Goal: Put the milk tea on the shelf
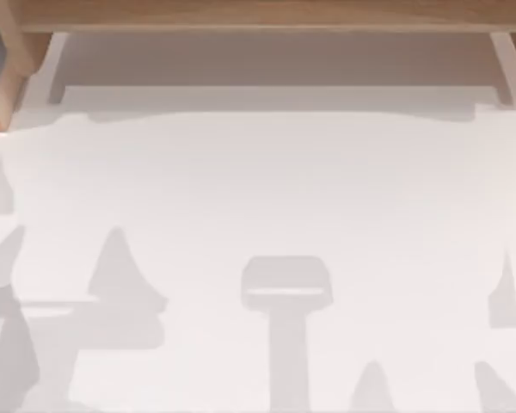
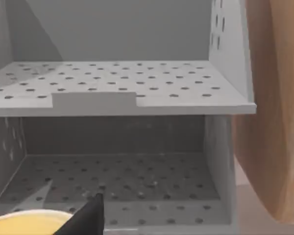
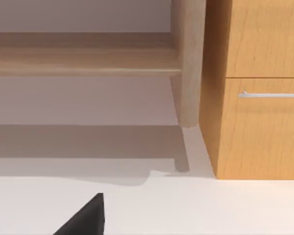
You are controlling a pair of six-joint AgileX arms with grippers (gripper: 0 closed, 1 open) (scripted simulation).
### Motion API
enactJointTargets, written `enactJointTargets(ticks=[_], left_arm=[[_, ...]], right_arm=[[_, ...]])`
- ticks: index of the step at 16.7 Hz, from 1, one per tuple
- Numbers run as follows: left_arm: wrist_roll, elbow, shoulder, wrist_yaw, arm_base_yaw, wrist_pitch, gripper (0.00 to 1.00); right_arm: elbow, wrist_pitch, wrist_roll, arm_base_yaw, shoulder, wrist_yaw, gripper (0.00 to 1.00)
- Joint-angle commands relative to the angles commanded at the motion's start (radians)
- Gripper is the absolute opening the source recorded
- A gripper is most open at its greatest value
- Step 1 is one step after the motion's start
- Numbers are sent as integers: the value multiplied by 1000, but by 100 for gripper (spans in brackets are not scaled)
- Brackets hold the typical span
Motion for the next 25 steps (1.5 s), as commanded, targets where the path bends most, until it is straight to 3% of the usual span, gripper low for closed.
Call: enactJointTargets(ticks=[6,11,19,25], left_arm=[[-2,126,500,183,186,348,100],[-1,177,713,265,269,500,100],[-1,193,728,257,261,498,100],[-3,380,787,146,150,374,100]], right_arm=[[0,0,0,0,0,0,100],[0,0,0,0,0,0,100],[0,0,0,0,0,0,100],[0,0,0,0,0,0,100]])
